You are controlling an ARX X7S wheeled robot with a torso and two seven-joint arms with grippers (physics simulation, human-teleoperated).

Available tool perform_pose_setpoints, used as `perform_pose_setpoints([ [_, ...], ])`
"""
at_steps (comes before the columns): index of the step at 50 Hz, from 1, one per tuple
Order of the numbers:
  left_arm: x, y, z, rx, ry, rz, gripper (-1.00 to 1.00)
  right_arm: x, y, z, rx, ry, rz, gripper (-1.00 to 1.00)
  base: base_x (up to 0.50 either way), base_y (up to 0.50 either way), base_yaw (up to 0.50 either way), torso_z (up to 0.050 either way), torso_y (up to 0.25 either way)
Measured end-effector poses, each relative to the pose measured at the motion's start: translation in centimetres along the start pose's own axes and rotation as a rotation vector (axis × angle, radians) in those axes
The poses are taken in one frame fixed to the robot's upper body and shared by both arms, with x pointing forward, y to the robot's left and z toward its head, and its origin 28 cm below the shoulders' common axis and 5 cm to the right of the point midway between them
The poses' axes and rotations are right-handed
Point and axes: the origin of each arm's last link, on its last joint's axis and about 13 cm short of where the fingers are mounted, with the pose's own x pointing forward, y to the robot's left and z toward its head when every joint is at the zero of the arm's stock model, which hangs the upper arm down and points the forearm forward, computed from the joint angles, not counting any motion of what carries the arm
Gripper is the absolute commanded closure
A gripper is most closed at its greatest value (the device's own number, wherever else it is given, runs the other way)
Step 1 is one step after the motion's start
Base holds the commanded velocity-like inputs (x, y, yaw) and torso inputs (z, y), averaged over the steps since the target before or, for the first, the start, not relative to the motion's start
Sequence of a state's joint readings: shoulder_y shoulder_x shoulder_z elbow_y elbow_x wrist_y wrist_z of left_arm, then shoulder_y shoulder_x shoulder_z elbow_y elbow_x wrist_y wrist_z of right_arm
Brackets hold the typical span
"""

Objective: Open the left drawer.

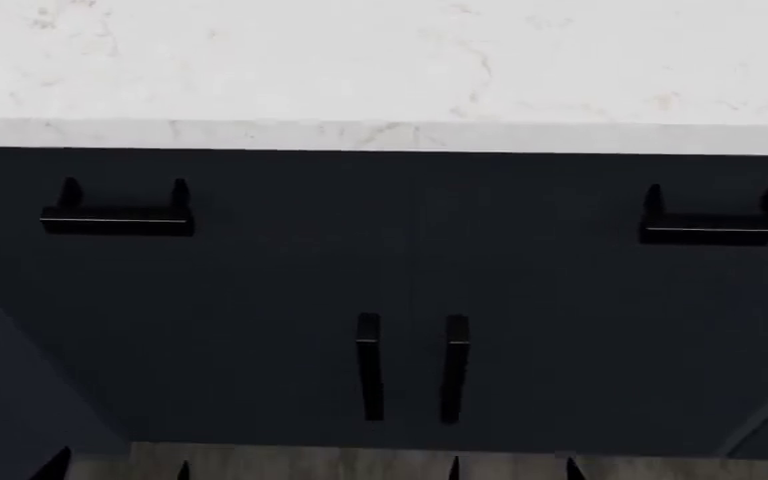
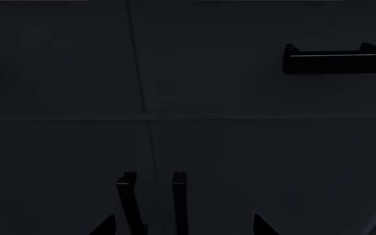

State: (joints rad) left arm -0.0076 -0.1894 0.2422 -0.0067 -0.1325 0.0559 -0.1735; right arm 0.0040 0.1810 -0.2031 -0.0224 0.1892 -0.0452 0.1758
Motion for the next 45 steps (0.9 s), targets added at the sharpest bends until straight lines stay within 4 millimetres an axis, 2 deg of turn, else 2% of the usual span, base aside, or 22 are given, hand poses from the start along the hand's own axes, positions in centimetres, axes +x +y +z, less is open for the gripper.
perform_pose_setpoints([
  [7,-0.01,-0.02,-0.07,0.003,0.004,-0.004,-1.0,-0.02,0.04,0.05,0.005,-0.004,0.006,-1.0,0.0,0.0,0.0,0.0,-0.091],
  [16,-0.04,-0.04,-0.1,-0.002,0.006,-0.009,-1.0,-0.05,0.04,0.13,0.007,-0.011,0.009,-1.0,0.0,0.0,0.0,0.0,0.0],
  [29,-0.07,-0.1,-0.12,-0.007,0.007,-0.014,-1.0,-0.09,0.01,0.14,0.004,-0.009,0.01,-1.0,0.19,0.0,0.0,0.0,0.0],
  [45,0.0,-0.15,-0.08,-0.018,0.008,-0.01,-1.0,-0.05,0.0,0.18,0.009,-0.009,0.005,-1.0,0.0,0.0,0.0,0.0,0.0],
])
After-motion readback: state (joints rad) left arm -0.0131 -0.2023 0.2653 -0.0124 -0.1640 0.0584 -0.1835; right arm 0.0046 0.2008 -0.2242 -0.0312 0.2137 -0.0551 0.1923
